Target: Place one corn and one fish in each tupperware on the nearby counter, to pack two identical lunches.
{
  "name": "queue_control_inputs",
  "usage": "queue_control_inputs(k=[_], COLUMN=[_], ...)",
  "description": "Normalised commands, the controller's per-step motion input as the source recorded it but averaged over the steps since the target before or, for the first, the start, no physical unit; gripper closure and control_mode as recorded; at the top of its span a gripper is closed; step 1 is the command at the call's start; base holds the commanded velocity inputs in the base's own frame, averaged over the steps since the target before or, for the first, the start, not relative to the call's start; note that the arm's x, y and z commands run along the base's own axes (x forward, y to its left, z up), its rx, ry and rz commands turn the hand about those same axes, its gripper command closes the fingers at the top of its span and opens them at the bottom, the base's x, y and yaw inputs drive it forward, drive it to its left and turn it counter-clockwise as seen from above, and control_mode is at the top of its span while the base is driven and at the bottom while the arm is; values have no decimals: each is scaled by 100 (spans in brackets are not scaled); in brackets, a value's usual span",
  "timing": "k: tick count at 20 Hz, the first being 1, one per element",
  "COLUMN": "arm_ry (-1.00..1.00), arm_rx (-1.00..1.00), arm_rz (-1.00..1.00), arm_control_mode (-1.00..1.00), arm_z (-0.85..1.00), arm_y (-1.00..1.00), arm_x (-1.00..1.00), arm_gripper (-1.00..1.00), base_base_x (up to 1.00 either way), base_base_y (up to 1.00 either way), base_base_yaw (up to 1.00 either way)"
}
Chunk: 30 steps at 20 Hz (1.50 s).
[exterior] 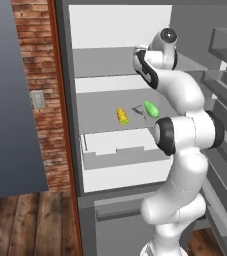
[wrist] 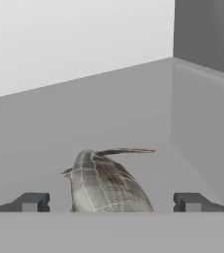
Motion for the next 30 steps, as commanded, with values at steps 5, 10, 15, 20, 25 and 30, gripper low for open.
queue_control_inputs(k=[5, 10, 15, 20, 25, 30], arm_ry=[0, 8, 15, 3, -3, 0], arm_rx=[0, 0, -1, 0, 0, 0], arm_rz=[0, 0, 0, 0, 0, 0], arm_control_mode=[-100, -100, -100, -100, -100, -100], arm_z=[-10, -50, -75, -75, -13, -33], arm_y=[0, 0, 0, 0, 0, 22], arm_x=[58, 5, 0, 37, 13, -32], arm_gripper=[-100, -100, -100, 100, 100, 100], base_base_x=[0, 0, 0, 0, 0, 0], base_base_y=[0, 0, 0, 0, 0, 0], base_base_yaw=[0, 0, 0, 0, 0, 0])
